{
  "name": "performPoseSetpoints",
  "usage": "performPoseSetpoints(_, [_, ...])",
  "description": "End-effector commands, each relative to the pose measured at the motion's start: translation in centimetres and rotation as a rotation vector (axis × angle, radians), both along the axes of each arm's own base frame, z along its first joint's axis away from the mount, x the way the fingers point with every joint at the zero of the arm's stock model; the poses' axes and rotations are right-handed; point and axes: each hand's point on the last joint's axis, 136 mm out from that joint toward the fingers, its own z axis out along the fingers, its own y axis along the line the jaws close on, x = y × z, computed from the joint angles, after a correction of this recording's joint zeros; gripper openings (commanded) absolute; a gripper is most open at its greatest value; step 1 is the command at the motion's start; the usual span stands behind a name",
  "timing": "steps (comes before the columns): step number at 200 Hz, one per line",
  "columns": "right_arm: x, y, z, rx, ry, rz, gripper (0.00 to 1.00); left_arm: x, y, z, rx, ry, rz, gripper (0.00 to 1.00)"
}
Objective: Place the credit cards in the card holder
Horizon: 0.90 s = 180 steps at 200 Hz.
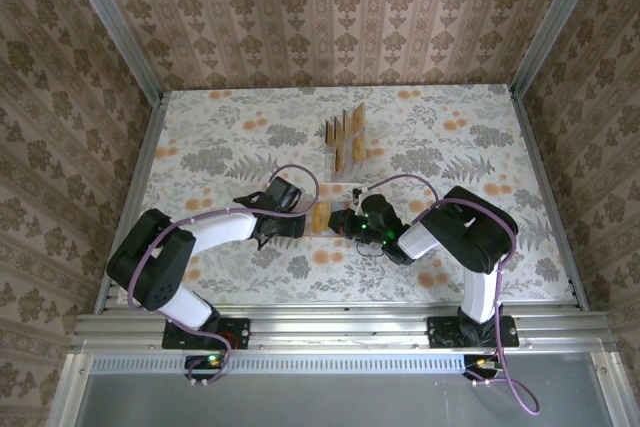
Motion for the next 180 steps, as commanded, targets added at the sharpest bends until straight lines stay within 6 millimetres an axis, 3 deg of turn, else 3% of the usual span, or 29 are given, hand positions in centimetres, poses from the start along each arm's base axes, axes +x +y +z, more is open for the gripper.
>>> performPoseSetpoints(1, [-1.6, -0.9, -3.1, -0.099, 0.1, 0.009, 0.0, -1.5, 1.5, -1.1, 0.055, 0.051, 0.012, 0.85])
performPoseSetpoints(77, [-1.6, -0.6, -3.6, -0.114, 0.117, 0.023, 0.02, -1.5, 1.5, -1.2, 0.054, 0.052, 0.012, 0.85])
performPoseSetpoints(118, [-1.7, -0.7, -2.9, -0.127, 0.112, 0.029, 0.39, -1.5, 1.4, -1.2, 0.051, 0.052, 0.01, 0.85])
performPoseSetpoints(180, [-1.5, -1.0, -0.9, -0.192, 0.094, 0.049, 0.74, -1.3, 1.1, -0.9, 0.035, 0.042, 0.009, 0.85])
